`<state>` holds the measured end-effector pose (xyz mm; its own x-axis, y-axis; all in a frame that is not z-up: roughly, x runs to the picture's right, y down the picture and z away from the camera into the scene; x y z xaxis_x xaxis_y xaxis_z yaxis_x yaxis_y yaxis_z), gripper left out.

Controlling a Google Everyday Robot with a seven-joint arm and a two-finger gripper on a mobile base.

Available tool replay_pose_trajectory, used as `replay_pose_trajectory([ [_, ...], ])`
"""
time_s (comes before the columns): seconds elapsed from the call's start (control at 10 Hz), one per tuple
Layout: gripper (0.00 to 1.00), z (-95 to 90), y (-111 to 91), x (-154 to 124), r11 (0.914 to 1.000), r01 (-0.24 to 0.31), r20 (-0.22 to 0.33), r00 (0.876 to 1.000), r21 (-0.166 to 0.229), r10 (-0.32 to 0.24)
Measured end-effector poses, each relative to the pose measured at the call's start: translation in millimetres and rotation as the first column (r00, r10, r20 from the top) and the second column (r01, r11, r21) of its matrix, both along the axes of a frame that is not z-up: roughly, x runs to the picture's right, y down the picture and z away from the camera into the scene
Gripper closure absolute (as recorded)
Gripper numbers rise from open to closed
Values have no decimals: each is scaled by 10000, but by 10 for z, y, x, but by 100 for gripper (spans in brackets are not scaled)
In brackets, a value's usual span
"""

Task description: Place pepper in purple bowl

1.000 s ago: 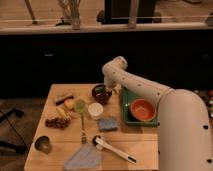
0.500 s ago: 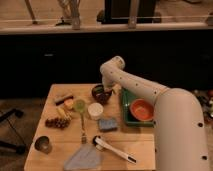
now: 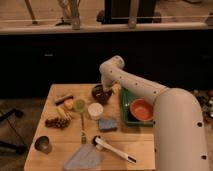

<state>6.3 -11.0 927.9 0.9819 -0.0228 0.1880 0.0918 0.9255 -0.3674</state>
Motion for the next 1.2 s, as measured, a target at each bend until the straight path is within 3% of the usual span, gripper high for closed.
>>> replay_pose_trajectory([
  [0.4, 100, -62, -42, -49, 9999, 87, 1011, 9949, -133, -74],
  [0.9, 100, -79, -57, -159, 9981, -257, 2399, 9700, -560, 385],
  [1.2, 100, -48, -66, -197, 9951, -440, 2924, 9539, -881, 680],
])
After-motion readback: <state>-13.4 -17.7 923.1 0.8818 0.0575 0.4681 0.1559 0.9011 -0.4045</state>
